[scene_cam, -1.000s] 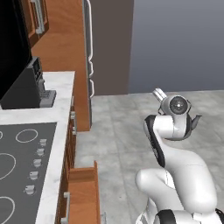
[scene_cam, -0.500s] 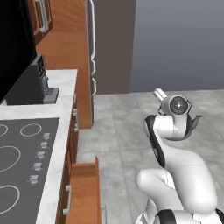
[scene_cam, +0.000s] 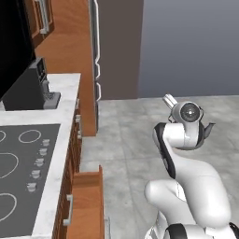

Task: The kettle is done boiling. Turn off the stove, then wait for 300 timesteps before moving the kettle to the dining table.

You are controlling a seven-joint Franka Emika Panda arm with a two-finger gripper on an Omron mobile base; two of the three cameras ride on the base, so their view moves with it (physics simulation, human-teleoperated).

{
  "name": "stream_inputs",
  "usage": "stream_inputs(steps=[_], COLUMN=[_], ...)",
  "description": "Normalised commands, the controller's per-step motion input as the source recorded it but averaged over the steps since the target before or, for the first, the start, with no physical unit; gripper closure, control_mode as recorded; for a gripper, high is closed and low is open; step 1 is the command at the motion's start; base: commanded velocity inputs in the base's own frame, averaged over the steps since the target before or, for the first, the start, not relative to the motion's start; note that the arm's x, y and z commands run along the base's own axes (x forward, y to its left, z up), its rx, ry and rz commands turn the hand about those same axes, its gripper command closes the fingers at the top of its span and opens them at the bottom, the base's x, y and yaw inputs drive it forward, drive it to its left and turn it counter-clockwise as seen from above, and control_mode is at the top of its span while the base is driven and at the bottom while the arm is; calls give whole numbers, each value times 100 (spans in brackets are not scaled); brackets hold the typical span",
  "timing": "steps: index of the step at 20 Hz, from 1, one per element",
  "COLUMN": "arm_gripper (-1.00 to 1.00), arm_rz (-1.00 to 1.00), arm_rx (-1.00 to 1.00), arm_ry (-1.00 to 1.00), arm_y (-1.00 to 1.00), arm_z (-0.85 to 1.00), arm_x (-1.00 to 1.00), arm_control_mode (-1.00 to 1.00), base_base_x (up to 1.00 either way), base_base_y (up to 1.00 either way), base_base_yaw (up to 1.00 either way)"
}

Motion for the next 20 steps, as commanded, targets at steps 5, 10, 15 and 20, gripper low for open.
stream_inputs(steps=[5, 10, 15, 20], arm_gripper=[100, 100, 100, 100], arm_rz=[0, 0, 0, 0], arm_rx=[0, 0, 0, 0], arm_ry=[0, 0, 0, 0], arm_y=[0, 0, 0, 0], arm_z=[0, 0, 0, 0], arm_x=[0, 0, 0, 0], arm_control_mode=[100, 100, 100, 100], base_base_x=[13, 21, 63, 82], base_base_y=[-64, -64, -23, -16], base_base_yaw=[0, 0, 0, 0])
